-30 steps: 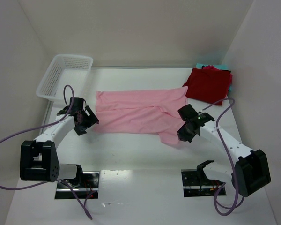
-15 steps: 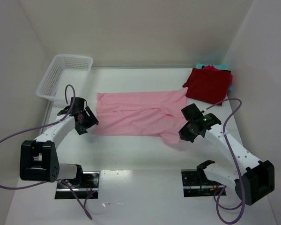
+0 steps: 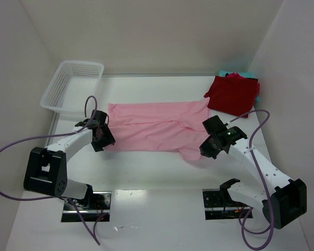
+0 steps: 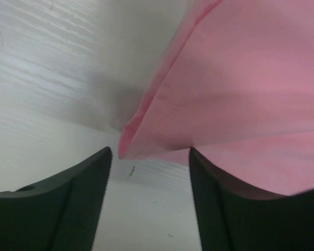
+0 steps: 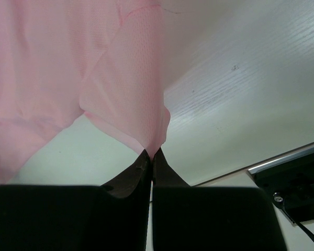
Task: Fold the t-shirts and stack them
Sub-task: Grap the side of the flattened tshirt closest away from the robot with both arms
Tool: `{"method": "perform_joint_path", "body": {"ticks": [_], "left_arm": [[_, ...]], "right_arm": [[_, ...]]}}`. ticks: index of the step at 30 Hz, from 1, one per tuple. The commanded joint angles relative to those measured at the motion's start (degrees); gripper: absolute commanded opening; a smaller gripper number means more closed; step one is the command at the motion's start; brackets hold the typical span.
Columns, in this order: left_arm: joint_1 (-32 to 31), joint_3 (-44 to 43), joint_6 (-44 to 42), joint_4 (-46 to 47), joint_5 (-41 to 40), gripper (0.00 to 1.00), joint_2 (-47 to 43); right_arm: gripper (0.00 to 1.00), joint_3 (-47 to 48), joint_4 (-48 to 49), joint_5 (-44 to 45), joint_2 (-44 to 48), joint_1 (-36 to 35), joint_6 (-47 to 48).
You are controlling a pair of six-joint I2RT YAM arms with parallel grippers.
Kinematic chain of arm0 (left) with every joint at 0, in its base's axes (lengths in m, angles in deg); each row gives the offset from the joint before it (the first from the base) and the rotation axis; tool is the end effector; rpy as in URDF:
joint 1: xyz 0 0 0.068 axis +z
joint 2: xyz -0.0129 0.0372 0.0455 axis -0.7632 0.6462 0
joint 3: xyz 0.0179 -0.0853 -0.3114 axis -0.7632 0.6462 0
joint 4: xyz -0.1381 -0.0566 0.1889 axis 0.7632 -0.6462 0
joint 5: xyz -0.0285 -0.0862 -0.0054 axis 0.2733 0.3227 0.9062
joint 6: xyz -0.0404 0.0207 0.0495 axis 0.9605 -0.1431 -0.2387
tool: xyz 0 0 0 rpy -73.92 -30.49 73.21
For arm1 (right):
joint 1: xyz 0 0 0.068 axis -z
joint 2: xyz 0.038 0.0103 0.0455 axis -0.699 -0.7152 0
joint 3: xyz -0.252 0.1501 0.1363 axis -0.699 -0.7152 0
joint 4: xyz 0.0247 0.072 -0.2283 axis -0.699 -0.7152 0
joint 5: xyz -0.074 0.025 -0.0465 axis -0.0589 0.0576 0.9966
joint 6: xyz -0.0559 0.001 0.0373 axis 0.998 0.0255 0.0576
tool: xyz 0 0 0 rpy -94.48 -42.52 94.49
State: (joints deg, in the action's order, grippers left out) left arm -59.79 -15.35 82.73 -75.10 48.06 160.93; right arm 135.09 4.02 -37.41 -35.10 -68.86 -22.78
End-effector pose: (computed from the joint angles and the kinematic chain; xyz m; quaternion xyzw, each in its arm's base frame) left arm 0.2348 -0.0345 0.2285 -0.3086 0.9254 -0.0403 0.2161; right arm 0.1273 0.0496 0.2761 0.3658 0.9136 0.0662 0.1645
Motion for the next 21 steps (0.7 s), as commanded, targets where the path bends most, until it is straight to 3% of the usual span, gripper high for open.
{"method": "perform_joint_path", "body": {"ticks": [1, 2, 5, 6, 10, 15, 21], "left_arm": [[0.02, -1.08, 2.33, -0.96, -4.2, 0.59, -0.18], [0.02, -0.56, 2.34, -0.96, -4.73, 0.49, -0.18], [0.02, -0.04, 2.95, -0.26, -4.73, 0.36, 0.35], [0.02, -0.03, 2.95, -0.26, -4.73, 0.26, 0.87], [0.02, 0.5, 2.95, 0.26, -4.73, 0.21, 1.49], [0.02, 1.02, 2.95, 0.27, -4.73, 0.02, 1.49], [0.02, -1.78, 1.82, -1.83, -4.73, 0.0, -2.02]], "right_arm": [[0.0, 0.99, 0.56, 0.14, 0.63, -0.45, -0.01], [0.0, 0.99, 0.56, 0.14, 0.63, -0.45, -0.01], [0.0, 0.46, 0.56, 0.14, 1.16, -0.45, -0.01], [0.0, 0.46, 0.56, 0.14, 1.16, -0.45, -0.01], [0.0, 0.46, 0.56, 0.14, 1.69, -0.45, -0.01], [0.0, 0.46, 0.56, 0.14, 1.69, -0.45, -0.01], [0.0, 2.12, 1.08, 0.14, 1.69, -0.45, -0.01]]}}
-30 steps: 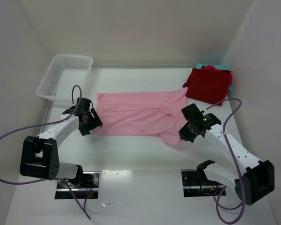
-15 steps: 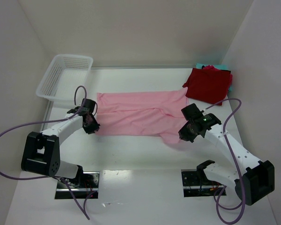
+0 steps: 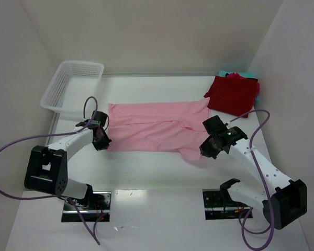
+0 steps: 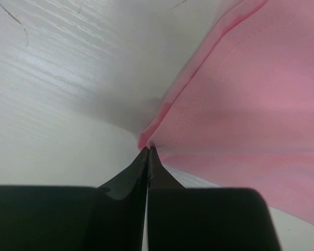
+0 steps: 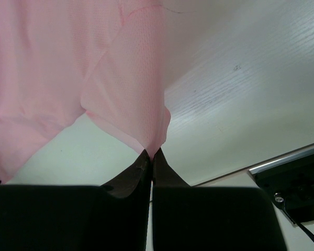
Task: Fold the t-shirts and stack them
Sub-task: Grap the side of the flattened tshirt closest away from the robot with both arms, then fold the other side of the tshirt into a rectangle
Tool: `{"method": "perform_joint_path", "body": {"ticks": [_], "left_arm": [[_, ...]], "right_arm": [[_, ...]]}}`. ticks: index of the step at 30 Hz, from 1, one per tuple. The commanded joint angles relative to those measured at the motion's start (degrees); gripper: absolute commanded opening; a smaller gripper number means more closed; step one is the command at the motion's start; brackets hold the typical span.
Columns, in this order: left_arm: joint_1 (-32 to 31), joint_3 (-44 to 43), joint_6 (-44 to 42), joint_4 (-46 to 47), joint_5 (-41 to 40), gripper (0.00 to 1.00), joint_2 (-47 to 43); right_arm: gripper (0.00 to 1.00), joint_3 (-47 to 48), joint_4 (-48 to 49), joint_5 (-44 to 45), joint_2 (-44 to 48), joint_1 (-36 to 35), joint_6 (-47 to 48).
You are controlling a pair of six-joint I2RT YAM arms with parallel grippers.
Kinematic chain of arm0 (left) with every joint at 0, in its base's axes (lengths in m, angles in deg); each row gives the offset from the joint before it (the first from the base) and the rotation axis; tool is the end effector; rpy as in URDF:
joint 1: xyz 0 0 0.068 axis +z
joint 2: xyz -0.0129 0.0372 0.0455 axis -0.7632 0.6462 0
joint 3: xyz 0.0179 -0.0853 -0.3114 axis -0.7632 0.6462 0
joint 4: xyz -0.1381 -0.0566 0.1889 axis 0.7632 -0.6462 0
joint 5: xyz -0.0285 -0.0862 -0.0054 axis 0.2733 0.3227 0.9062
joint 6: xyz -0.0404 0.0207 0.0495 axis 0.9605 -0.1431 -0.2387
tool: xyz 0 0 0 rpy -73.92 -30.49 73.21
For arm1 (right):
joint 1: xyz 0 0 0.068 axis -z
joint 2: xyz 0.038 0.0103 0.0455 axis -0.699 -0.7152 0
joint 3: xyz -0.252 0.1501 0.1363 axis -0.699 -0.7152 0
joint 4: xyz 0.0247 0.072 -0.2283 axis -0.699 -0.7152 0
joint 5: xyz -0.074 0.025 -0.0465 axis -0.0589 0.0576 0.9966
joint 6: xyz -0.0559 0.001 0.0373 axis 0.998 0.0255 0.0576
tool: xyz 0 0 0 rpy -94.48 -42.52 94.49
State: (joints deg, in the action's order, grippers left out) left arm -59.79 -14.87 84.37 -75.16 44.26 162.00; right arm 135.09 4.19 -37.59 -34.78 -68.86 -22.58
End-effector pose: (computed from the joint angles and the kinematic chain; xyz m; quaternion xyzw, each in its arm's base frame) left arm 0.2355 -0.0310 0.2227 -0.3272 0.9193 -0.0080 0.2185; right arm 0.1267 0.0496 0.2768 0.3640 0.9137 0.0701 0.1665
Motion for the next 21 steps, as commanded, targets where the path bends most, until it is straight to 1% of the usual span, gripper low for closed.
{"method": "perform_joint_path", "body": {"ticks": [1, 2, 3, 8, 13, 16, 21], "left_arm": [[0.02, -4.18, -0.35, -3.08, -1.62, 0.0, -4.66], [0.02, -4.2, -0.36, -3.88, -2.5, 0.0, -5.28], [0.02, -6.55, -0.96, -4.41, -2.51, 0.0, -5.9], [0.02, -12.98, -2.2, -7.58, -3.73, 0.0, -8.88], [0.02, -14.66, -2.9, -9.5, -4.53, 0.0, -10.91], [0.02, -14.66, -2.9, -9.51, -5.14, 0.0, -11.97], [0.02, -15.88, -4.21, -8.64, -7.69, 0.0, -11.97]], "right_arm": [[0.0, 2.13, 0.91, 0.32, 1.88, -0.45, -0.21], [0.0, 2.65, 0.91, 0.32, 1.89, -0.45, -0.21], [0.0, 3.27, 1.61, 0.32, 2.67, -0.45, -0.21], [0.0, 5.37, 2.31, 1.89, 3.82, 0.08, 1.01], [0.0, 7.58, 2.93, 3.04, 5.57, 0.61, 2.24], [0.0, 7.58, 5.39, 3.04, 6.11, 1.22, 3.04], [0.0, 8.72, 10.84, 1.56, 5.85, 6.92, 8.48]]}}
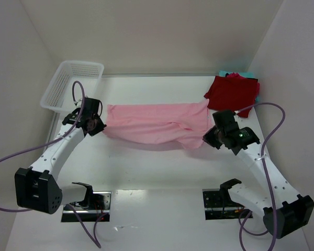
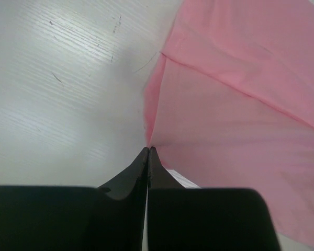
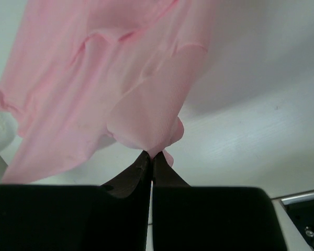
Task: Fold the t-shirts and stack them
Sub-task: Fold the other side of the tshirt into a rectangle
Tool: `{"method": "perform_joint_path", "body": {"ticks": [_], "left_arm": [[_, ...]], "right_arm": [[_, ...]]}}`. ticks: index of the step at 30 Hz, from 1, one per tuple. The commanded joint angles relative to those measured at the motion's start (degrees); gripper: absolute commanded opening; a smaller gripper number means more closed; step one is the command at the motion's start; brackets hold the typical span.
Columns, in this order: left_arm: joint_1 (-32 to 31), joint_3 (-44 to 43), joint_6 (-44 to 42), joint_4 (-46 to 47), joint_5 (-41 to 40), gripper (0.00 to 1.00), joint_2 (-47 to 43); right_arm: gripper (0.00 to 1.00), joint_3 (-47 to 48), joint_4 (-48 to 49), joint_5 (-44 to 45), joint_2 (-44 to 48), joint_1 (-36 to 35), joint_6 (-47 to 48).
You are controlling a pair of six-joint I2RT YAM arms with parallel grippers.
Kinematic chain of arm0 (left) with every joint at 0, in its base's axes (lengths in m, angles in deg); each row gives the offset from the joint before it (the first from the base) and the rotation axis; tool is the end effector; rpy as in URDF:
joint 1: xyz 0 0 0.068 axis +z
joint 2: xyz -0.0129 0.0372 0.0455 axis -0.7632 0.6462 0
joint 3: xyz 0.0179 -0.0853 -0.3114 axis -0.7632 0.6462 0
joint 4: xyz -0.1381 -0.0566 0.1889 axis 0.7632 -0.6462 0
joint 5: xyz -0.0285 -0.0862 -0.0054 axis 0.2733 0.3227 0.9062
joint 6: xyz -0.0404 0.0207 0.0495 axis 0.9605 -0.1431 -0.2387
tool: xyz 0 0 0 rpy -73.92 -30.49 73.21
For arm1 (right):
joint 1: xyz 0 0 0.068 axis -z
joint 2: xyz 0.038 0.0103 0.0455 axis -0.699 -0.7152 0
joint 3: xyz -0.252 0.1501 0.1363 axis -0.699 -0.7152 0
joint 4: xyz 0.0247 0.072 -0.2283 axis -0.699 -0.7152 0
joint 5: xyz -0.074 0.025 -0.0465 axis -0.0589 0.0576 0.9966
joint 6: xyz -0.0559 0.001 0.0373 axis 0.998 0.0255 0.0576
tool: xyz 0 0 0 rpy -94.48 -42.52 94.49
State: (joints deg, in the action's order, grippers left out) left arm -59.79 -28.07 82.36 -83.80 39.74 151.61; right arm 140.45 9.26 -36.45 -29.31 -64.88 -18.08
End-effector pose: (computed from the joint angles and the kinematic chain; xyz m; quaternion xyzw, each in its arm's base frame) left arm 0.2255 -0.0251 0.3195 -0.3235 0.8809 -0.0313 0.3439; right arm 0.1302 0.0396 0.3200 0.3598 0.8798 0.1408 0.2767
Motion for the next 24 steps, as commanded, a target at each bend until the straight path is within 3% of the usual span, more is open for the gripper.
{"method": "perform_joint_path", "body": {"ticks": [1, 12, 21, 24], "left_arm": [[0.02, -3.3, -2.73, 0.53, -3.17, 0.0, -0.37], [0.02, -4.37, -4.06, 5.8, 0.96, 0.0, 9.66], [0.02, 2.22, -1.68, 4.22, 6.94, 0.0, 7.29], [0.02, 3.73, -1.16, 2.11, 8.96, 0.09, 4.31]], "right_arm": [[0.0, 3.37, 7.51, -0.2, -0.49, 4.96, 5.73], [0.0, 3.9, 18.25, -4.42, -8.76, 8.23, 9.0], [0.0, 0.65, 15.27, -4.42, -5.6, 8.23, 7.86], [0.0, -0.68, 13.07, -4.42, -2.53, 8.23, 7.86]]}}
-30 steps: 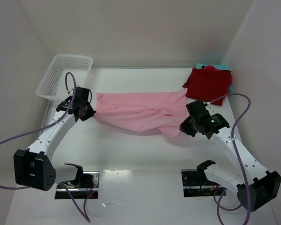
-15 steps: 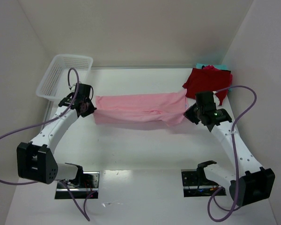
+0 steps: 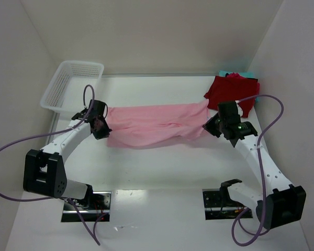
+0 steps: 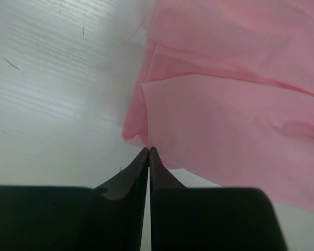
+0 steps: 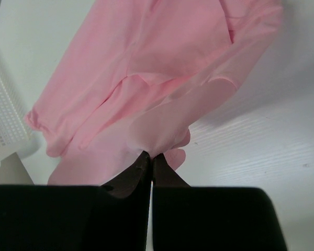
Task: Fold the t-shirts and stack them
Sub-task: Fold the other side of the tshirt into a rectangle
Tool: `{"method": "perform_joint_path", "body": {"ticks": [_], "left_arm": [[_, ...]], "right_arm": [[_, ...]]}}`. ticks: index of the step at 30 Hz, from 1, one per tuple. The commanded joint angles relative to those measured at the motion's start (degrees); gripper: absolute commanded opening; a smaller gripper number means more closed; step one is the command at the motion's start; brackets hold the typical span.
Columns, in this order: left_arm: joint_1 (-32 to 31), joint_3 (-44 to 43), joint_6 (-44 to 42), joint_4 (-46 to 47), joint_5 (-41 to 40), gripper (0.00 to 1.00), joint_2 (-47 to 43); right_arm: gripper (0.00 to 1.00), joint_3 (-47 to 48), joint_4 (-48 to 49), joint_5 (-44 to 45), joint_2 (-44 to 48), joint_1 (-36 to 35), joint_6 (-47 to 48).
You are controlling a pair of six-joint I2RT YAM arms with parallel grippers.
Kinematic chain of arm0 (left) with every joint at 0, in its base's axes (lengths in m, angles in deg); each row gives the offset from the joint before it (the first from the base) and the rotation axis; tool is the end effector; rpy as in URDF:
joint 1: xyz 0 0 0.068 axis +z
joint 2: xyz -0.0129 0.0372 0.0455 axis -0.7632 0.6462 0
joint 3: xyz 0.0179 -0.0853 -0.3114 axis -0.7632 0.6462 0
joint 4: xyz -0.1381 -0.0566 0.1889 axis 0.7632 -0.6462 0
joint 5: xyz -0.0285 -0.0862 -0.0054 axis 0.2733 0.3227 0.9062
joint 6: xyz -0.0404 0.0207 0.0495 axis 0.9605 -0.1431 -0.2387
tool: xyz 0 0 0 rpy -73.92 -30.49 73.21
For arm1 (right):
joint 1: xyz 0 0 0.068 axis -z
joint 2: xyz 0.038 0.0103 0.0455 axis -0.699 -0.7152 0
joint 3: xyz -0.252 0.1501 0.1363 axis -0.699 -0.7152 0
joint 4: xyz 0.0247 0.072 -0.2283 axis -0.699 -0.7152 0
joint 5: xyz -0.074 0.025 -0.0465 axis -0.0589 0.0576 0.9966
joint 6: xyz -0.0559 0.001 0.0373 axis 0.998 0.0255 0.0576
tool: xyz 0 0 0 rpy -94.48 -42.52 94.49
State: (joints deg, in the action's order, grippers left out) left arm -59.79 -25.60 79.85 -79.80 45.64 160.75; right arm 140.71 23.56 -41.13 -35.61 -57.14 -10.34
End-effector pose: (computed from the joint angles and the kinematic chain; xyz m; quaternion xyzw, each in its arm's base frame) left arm 0.2562 -0.0360 0.2748 -0.2899 0.9177 -0.0386 0.2688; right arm 0.1804 0.0367 0.3257 0.3431 0.8628 0.1734 0.3283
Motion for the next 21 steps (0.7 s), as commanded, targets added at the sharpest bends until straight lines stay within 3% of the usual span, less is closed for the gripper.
{"method": "perform_joint_path", "body": {"ticks": [1, 7, 9, 13, 21], "left_arm": [[0.02, 2.21, 1.36, -2.58, 3.06, 0.13, -5.53], [0.02, 3.81, 4.15, -3.64, 4.29, 0.73, -7.21], [-0.5, 5.47, 5.57, -3.12, 4.9, 0.84, -7.74], [-0.5, 8.9, 7.15, -1.54, 7.0, 0.9, -8.35], [-0.5, 14.7, 7.68, 2.5, 9.56, 0.87, -8.35]], "right_arm": [[0.0, -1.63, -1.23, -0.35, 3.77, 0.49, 0.12], [0.0, -2.87, -1.23, -0.89, 5.0, 0.49, -0.41], [0.0, -2.87, -1.23, -0.89, 5.0, 0.49, 0.12], [0.0, -2.34, -0.7, -0.89, 5.0, 0.49, 0.12], [0.0, -1.2, -0.09, -0.89, 1.75, 0.49, 1.96]]}}
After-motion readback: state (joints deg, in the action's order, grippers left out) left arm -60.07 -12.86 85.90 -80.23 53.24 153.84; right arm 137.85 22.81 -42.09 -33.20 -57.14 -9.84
